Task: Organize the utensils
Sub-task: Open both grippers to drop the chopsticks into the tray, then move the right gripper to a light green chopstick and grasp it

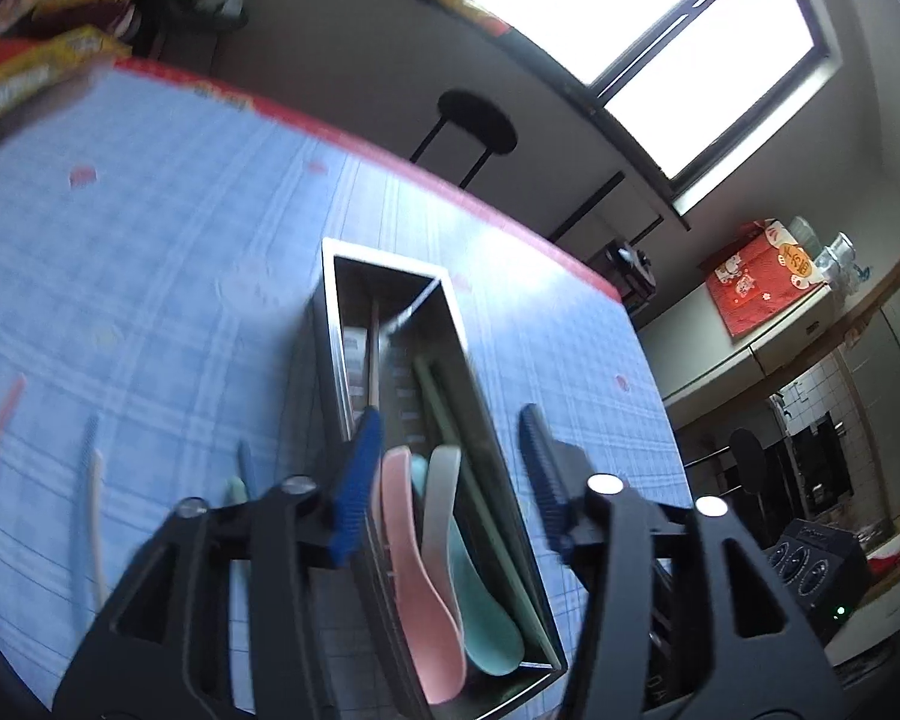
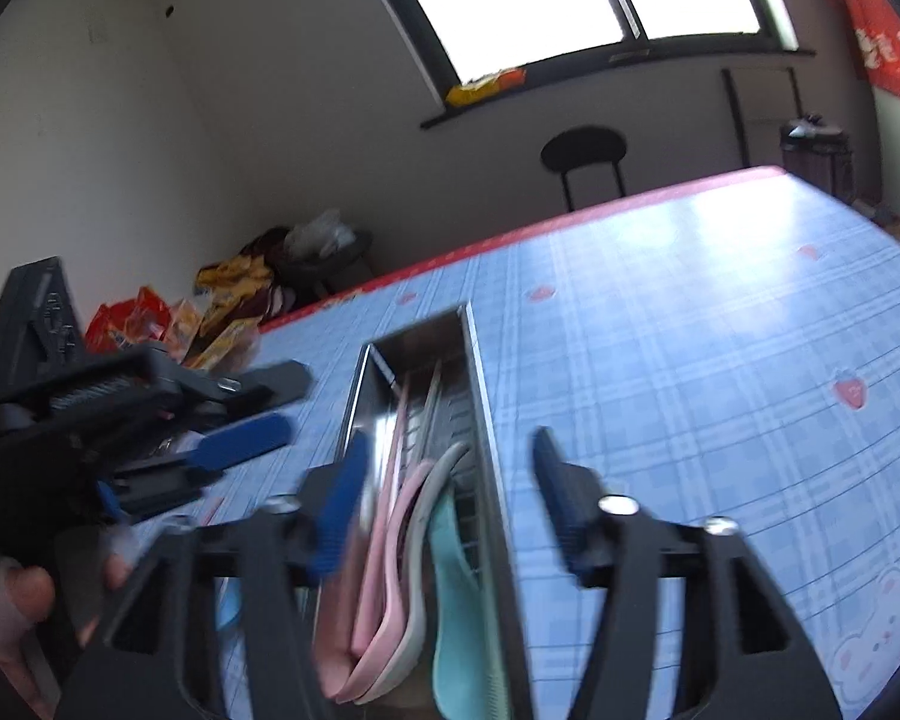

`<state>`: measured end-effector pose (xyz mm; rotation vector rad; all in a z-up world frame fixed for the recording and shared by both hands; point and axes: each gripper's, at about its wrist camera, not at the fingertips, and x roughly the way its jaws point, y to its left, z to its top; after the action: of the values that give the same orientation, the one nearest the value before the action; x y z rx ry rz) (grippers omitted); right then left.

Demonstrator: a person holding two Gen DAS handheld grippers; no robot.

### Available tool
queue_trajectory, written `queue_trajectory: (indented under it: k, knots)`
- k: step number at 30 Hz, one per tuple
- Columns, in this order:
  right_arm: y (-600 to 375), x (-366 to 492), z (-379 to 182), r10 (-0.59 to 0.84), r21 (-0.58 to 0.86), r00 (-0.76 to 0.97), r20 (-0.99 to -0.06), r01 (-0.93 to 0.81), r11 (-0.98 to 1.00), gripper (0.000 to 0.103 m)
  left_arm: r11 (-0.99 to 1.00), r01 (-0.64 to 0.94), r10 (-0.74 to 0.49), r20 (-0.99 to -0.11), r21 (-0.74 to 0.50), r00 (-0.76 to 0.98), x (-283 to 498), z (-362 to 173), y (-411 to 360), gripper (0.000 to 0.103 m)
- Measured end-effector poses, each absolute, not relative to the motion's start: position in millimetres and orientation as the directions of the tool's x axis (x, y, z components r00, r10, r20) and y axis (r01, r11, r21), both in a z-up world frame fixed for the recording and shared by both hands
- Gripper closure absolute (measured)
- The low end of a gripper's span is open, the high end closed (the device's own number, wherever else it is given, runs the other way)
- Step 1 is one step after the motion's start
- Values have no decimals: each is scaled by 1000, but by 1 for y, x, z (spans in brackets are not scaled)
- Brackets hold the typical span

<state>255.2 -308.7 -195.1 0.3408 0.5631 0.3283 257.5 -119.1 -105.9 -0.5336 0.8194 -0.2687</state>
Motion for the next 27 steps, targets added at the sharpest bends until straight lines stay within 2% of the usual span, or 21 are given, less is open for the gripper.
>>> queue_trajectory:
  k: [1, 3, 5, 7, 9, 13, 23, 27]
  knots:
    - [-311, 252, -192, 379, 396, 815, -439, -203, 896, 33, 852, 43, -408, -609, -522, 680, 253, -95, -115, 40]
    - [-315, 248, -187, 377, 399, 828, -415, -206, 893, 29, 877, 75, -381, -593, -474, 710, 244, -81, -108, 25]
    - [-318, 245, -183, 369, 400, 844, -389, -206, 893, 22, 905, 101, -345, -576, -413, 741, 232, -66, -99, 20]
    - [-319, 241, -180, 365, 393, 855, -369, -213, 895, 19, 929, 119, -311, -568, -350, 762, 219, -57, -88, 19]
    - [-319, 238, -177, 362, 385, 861, -358, -217, 897, 15, 946, 132, -284, -559, -297, 779, 205, -51, -76, 10]
    - [-311, 235, -175, 394, 385, 851, -348, -253, 887, 6, 973, 139, -221, -553, -186, 803, 172, -47, -43, 9]
    - [-262, 194, -167, 396, 259, 834, -385, -315, 913, 6, 988, 137, -154, -552, -73, 820, 102, -55, 47, 6]
    - [-239, 175, -174, 392, 205, 807, -441, -335, 920, 6, 985, 165, -168, -566, -58, 807, 84, -71, 69, 6]
